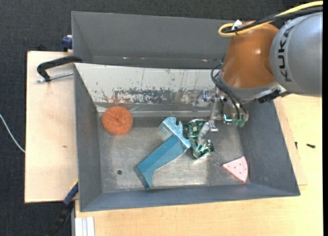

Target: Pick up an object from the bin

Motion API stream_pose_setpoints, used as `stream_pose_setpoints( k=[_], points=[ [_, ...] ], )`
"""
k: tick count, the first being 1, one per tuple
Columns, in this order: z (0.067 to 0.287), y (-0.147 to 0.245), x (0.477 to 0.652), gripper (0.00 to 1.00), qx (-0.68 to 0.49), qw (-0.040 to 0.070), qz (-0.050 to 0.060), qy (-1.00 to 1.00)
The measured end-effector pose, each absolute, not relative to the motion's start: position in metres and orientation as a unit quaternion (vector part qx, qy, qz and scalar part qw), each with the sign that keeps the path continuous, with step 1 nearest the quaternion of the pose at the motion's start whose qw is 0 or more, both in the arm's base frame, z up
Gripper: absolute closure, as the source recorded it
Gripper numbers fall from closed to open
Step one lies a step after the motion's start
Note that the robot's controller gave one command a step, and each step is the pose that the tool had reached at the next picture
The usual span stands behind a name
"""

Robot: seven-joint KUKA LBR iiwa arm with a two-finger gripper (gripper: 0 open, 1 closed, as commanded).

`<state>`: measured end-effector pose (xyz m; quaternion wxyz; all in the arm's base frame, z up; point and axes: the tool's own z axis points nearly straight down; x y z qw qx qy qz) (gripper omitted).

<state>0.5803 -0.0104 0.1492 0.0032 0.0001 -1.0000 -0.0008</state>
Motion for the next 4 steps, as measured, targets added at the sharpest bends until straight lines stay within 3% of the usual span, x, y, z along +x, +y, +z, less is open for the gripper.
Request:
stream_pose_setpoints(
  k=[1,2,3,4],
  points=[
    [0.153,-0.011,0.582,0.00,0.000,-0.001,-0.001,-1.000],
    [0.104,-0.008,0.563,0.00,-0.090,-0.004,-0.001,-0.996],
    [0.072,-0.002,0.557,0.00,-0.112,0.000,0.000,-0.994],
    [0.073,-0.029,0.547,0.00,-0.127,-0.003,-0.002,-0.992]
  ],
)
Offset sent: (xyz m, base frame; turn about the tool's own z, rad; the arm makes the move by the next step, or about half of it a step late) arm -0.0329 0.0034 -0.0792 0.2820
